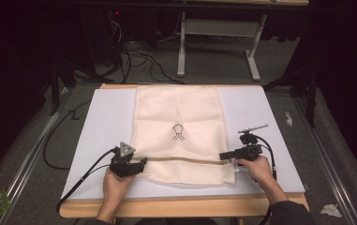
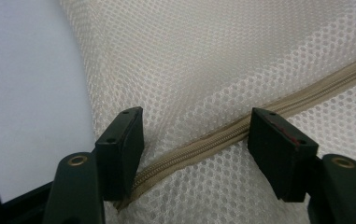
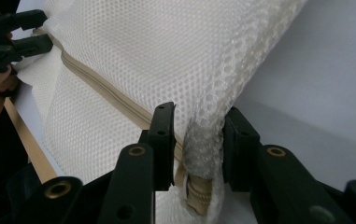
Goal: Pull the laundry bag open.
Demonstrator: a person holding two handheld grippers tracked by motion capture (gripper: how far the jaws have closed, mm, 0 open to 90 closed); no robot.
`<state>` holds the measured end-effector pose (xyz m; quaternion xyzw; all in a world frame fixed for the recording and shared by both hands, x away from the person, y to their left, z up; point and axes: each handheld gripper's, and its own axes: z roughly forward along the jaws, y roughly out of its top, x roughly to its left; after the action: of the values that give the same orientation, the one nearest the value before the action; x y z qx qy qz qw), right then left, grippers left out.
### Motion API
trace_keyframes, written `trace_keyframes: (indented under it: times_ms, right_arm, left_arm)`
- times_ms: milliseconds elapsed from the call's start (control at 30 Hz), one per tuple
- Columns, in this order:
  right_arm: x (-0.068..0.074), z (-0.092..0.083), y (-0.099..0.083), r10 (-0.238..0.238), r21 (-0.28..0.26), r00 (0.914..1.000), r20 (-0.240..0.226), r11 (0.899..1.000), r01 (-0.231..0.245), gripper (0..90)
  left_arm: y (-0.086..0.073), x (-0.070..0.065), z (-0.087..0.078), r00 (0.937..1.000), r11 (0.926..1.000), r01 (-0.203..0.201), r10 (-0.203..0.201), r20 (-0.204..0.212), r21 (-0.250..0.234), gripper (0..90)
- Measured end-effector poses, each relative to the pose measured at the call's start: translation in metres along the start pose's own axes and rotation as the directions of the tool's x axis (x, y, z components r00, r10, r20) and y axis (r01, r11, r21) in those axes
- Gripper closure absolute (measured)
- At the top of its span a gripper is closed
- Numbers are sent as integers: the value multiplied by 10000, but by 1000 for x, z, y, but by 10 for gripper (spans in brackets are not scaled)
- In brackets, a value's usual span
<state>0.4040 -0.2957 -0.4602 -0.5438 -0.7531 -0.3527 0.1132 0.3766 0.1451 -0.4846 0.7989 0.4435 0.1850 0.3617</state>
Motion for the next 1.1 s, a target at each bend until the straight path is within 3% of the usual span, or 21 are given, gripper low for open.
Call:
trace_keyframes:
  times_ms: [133, 267, 467, 767, 833, 900, 1100]
  right_arm:
    - [-5, 1, -4, 197, 138, 9997, -115, 9997, -195, 741]
    - [-1, 6, 0, -16, 61, 9997, -263, 10000, 18, 806]
    - [1, -3, 0, -143, -207, 9993, -345, 9997, 136, 833]
    - [20, -18, 11, -527, -882, 9973, -504, 9949, 482, 839]
    - [24, -19, 14, -598, -792, 9974, -393, 9952, 566, 839]
    - [27, -18, 16, -663, -731, 9972, -338, 9953, 637, 840]
    - [33, -18, 19, -732, -982, 9967, -342, 9927, 695, 840]
  left_arm:
    - [1, 0, 0, 10000, 10000, 13, -13, -13, 78, 372]
    - [1, 0, 0, 10000, 10000, 32, -32, -12, 74, 373]
    - [3, 2, 0, 9999, 9999, 44, -46, 141, 165, 376]
    - [10, 12, -4, 9940, 9968, 608, -652, 876, 516, 374]
    - [12, 12, -5, 9911, 9962, 714, -764, 1091, 490, 375]
    - [16, 8, -8, 9925, 9976, 468, -522, 1105, 509, 374]
    - [32, -11, -12, 9794, 9988, 291, -362, 1987, 386, 403]
